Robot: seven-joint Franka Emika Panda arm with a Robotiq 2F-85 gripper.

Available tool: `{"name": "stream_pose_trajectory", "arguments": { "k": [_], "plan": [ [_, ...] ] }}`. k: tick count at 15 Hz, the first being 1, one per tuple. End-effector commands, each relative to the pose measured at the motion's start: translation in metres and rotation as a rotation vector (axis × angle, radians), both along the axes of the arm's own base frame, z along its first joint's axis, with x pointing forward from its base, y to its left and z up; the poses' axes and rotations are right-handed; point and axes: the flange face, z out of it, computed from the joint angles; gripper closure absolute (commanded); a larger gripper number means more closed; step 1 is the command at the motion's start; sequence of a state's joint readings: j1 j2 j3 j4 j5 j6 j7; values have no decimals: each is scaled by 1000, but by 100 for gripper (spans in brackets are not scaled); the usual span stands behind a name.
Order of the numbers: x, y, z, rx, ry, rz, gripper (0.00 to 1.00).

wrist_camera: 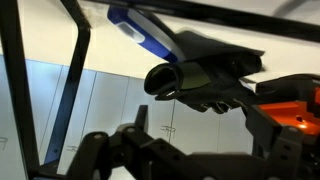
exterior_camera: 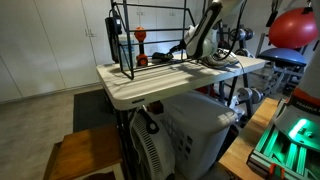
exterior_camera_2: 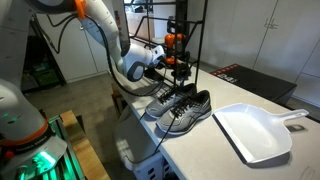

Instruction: Move the glove closer to the pair of shoes

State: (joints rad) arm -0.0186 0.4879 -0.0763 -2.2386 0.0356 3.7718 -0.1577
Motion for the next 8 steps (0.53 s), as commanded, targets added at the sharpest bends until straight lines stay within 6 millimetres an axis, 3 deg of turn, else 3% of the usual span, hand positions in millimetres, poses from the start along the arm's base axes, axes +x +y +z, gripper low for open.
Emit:
{"name": "stream_pose_trajectory", "arguments": {
  "k": [1,8],
  "plan": [
    [16,-6,-18,39,19,-23,0],
    [19,-4,-30,133,114,-48,0]
  ]
}}
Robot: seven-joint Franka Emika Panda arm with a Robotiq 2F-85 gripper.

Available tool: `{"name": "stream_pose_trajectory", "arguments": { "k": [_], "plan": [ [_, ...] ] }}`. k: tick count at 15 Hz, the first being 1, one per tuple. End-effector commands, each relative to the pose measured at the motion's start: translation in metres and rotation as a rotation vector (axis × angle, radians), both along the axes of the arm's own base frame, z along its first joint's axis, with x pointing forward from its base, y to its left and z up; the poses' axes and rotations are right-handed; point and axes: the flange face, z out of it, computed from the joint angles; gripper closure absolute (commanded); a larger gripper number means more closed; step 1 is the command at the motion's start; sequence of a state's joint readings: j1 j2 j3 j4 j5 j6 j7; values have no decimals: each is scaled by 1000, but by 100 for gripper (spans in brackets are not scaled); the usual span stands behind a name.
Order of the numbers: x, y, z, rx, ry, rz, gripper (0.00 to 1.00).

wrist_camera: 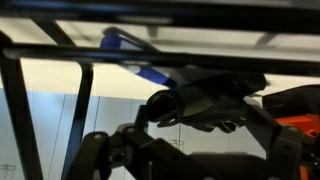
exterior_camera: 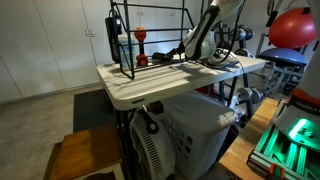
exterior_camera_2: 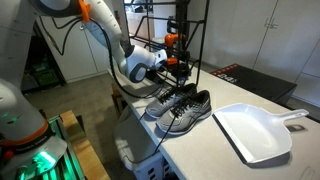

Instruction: Move the glove closer to the pair of shoes

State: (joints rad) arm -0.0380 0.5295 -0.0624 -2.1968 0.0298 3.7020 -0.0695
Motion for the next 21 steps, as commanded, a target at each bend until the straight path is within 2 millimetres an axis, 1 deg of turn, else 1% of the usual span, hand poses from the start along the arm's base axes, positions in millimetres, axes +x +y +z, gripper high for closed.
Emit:
{"name": "stream_pose_trajectory", "arguments": {
  "k": [1,3,8,10,15,21],
  "plan": [
    [9,1,-12,61,67,3,0],
    [11,4,-8,82,80,19,0],
    [8,14,8,97,113,85,0],
    [11,13,14,96,114,111,0],
    [20,2,13,113,131,147,0],
    [31,-17,8,123,104,191,0]
  ]
}}
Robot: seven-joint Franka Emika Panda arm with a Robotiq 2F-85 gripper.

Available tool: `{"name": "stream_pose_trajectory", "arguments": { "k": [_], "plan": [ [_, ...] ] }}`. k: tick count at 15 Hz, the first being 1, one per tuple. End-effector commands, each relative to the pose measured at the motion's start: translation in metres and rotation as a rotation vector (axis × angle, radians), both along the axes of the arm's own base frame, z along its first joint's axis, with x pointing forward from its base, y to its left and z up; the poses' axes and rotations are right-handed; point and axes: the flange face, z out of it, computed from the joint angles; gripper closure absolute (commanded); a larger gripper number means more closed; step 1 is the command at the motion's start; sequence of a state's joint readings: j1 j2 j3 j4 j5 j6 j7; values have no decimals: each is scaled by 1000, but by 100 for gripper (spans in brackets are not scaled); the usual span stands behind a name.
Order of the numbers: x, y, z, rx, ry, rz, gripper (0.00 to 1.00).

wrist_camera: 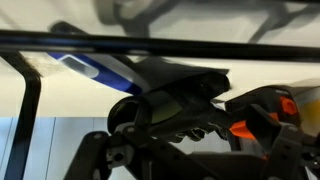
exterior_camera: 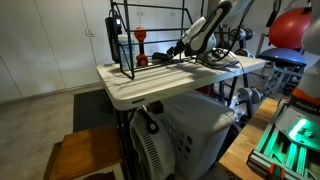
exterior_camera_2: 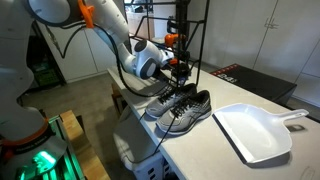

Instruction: Move the glove closer to the pair of shoes

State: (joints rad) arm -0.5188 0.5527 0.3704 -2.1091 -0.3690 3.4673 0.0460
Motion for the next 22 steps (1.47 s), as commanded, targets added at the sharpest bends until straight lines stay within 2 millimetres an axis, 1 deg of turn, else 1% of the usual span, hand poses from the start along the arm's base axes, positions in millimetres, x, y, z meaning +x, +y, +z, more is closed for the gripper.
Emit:
{"name": "stream_pose_trajectory", "arguments": {
  "k": [1,9,10,11,16,20,21,22],
  "plan": [
    [9,-12,-3,13,-10,26,0],
    [17,-22,-8,27,-60,55,0],
    [18,-23,-8,29,-67,54,25],
    [20,-24,-9,25,-78,59,26],
    [25,-25,-9,15,-92,68,65],
    [23,-26,-7,12,-73,42,94],
    [21,-25,-6,12,-70,37,99],
    [20,-24,-4,14,-66,28,100]
  ]
}}
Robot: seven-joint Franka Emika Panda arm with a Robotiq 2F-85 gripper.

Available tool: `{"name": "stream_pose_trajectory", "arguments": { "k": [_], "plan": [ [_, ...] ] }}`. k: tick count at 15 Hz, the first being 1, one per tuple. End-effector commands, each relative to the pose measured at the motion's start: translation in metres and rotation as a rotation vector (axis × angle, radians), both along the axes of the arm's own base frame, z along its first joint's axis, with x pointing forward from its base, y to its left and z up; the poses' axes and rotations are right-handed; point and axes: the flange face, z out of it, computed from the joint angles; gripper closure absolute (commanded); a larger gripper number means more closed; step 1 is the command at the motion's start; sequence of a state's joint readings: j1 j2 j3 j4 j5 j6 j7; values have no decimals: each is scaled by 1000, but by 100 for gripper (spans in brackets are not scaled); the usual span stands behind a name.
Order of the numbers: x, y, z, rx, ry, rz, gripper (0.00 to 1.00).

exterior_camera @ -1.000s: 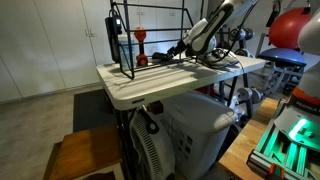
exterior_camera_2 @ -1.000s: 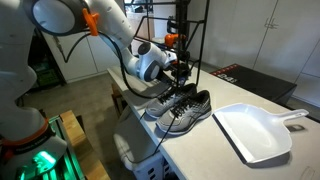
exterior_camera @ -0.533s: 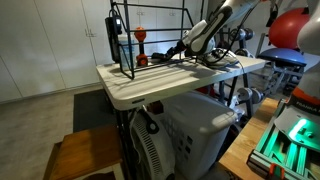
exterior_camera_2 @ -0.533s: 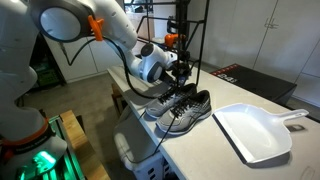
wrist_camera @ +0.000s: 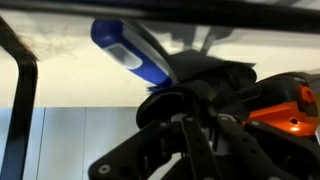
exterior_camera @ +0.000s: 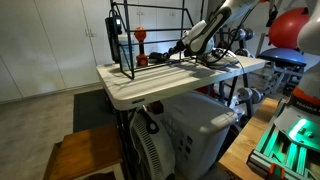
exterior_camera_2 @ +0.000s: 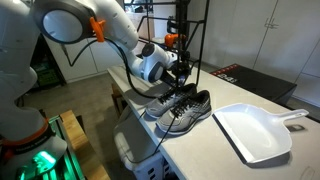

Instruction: Move the glove closer to the pair of shoes

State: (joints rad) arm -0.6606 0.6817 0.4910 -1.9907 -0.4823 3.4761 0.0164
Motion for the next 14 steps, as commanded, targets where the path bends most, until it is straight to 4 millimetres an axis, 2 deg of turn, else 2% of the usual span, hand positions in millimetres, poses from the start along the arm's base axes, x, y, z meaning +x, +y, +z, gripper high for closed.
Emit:
{"name": "stream_pose_trajectory", "arguments": {
  "k": [1,6,10,14],
  "plan": [
    [-5,1,4,1,1,-17,100],
    [-26,4,4,92,-34,24,99],
    [-50,0,13,137,-101,68,99],
    [-61,-15,-4,174,-112,72,99]
  ]
}}
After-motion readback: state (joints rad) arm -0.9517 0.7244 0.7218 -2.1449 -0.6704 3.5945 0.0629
